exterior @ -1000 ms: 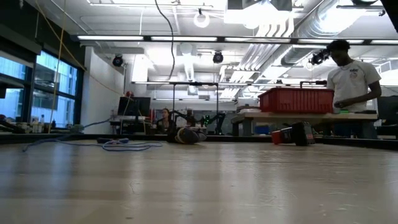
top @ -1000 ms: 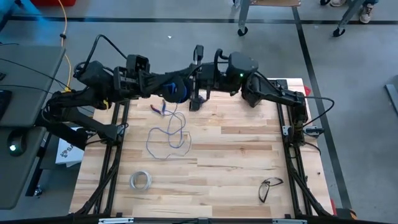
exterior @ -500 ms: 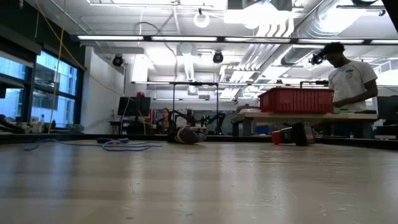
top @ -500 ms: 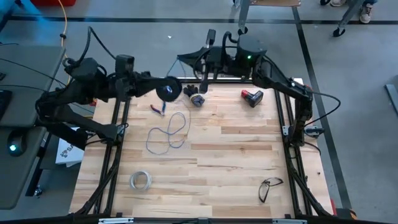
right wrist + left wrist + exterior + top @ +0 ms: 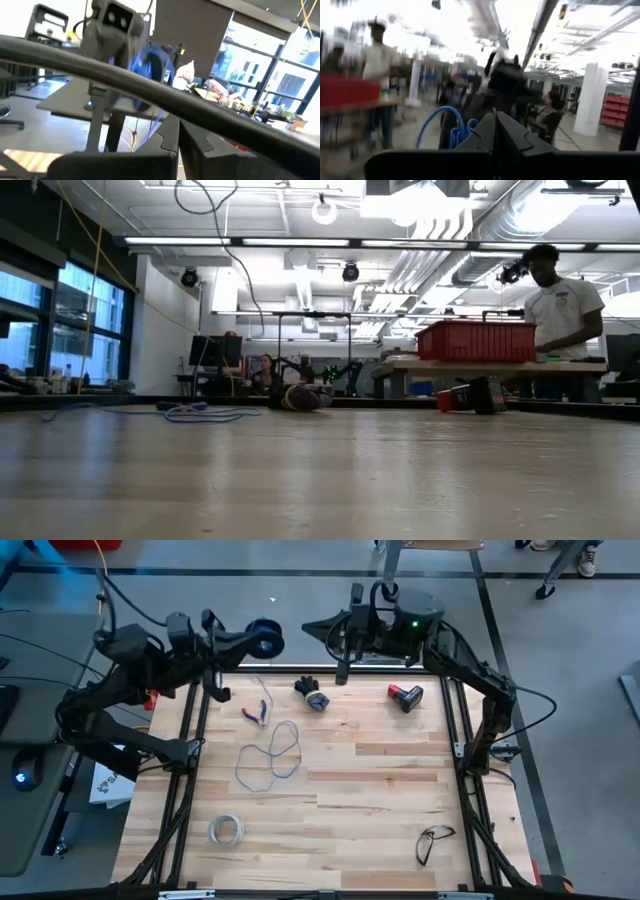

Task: Coil cords
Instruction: Coil the blue wire onto the black spool

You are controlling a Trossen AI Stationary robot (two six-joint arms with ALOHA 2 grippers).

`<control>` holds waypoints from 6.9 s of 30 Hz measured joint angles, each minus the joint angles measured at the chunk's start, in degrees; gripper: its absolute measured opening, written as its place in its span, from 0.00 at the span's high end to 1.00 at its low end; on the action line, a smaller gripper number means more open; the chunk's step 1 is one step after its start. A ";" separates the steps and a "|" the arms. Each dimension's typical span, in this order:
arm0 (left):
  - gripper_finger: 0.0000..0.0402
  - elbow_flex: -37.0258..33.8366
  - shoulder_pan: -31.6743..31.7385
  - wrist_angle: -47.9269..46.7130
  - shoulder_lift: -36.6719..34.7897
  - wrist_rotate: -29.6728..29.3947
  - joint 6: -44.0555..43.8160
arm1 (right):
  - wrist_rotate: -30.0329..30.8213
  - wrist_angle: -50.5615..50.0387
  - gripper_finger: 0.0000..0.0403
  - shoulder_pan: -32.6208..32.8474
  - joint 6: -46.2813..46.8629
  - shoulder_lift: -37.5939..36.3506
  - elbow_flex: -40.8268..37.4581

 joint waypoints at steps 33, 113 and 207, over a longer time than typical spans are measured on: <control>1.00 16.89 2.00 -32.37 7.14 15.90 -0.81 | -3.30 -11.66 0.57 3.54 11.12 7.24 -0.13; 1.00 16.98 2.11 7.84 10.78 14.00 -1.56 | 2.95 -11.14 0.61 5.75 14.18 3.68 0.76; 1.00 16.94 -8.51 -21.25 9.41 14.77 -48.63 | 5.27 14.00 1.00 8.29 -9.42 4.29 0.74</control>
